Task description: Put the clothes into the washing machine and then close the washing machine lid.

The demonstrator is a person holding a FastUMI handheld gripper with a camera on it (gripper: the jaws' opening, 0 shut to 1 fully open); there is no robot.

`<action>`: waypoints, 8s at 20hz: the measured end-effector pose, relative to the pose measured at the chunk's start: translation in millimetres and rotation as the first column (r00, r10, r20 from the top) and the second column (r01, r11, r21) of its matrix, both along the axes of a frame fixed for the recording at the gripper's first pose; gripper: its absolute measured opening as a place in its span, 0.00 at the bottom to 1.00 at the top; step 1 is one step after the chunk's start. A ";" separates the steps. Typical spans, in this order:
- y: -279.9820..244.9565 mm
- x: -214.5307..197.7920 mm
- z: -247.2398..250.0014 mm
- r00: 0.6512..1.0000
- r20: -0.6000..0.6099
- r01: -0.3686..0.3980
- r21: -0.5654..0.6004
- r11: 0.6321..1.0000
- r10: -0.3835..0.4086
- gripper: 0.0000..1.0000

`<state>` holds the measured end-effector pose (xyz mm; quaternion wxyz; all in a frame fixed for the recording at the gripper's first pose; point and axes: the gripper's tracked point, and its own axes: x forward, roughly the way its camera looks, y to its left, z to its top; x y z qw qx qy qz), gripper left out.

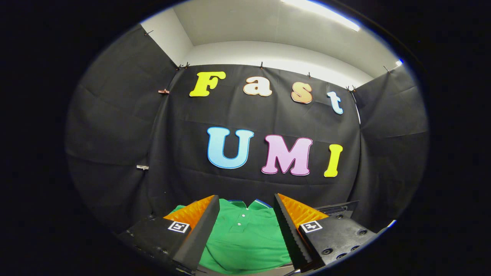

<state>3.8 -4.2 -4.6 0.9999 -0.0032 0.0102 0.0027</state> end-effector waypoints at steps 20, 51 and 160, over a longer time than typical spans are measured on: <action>2.8 85.1 -77.6 0.902 -0.429 -0.031 0.049 0.998 0.050 0.86; 8.4 105.1 -165.7 0.695 -0.708 -0.098 0.078 0.992 0.125 0.07; -406.8 187.0 -242.2 0.711 -0.672 -0.046 0.251 0.967 0.209 0.98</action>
